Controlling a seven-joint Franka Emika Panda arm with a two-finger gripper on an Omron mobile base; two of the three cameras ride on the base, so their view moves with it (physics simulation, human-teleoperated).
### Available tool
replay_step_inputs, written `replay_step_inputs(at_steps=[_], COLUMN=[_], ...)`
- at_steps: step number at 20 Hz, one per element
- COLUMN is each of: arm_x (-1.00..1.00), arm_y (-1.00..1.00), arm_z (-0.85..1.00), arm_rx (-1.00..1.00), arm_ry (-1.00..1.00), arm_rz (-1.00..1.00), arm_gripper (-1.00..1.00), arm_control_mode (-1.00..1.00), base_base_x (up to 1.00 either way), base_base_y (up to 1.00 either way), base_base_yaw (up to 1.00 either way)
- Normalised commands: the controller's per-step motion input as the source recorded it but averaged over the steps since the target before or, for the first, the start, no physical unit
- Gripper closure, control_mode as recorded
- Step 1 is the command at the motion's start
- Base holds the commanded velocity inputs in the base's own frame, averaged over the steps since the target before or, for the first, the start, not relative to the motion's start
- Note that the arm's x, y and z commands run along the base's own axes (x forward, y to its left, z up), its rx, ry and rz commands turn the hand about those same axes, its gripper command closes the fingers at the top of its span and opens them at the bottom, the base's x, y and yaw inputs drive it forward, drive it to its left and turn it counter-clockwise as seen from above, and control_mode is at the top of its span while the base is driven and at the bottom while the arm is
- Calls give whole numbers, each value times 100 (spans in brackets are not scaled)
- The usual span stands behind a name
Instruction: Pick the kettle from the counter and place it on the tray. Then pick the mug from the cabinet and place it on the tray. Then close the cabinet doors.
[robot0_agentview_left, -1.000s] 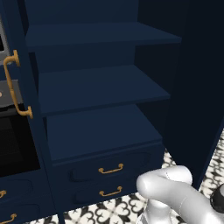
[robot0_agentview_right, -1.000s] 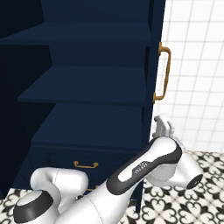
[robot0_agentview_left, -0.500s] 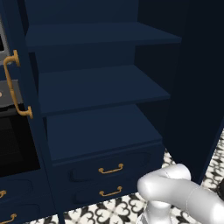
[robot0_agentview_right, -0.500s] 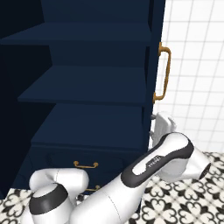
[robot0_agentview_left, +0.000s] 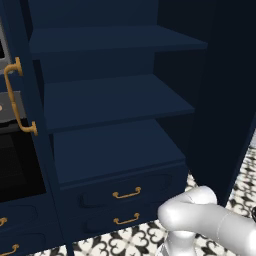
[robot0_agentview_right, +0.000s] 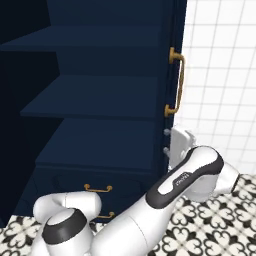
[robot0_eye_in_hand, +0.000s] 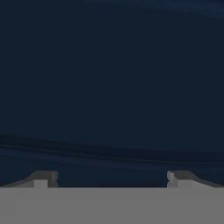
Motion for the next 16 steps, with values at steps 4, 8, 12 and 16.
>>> replay_step_inputs(at_steps=[4, 8, 12, 16], arm_x=[9, 18, 26, 42], arm_y=[51, 71, 70, 67], arm_z=[-4, -11, -7, -5], arm_rx=[-10, -10, -7, -5], arm_ry=[-19, -21, -21, -14], arm_rz=[0, 0, -5, -14], arm_gripper=[-100, -100, -100, -100], arm_control_mode=[-100, -100, -100, -100], base_base_x=[0, 0, 0, 0], base_base_y=[0, 0, 0, 0], base_base_yaw=[0, 0, 0, 0])
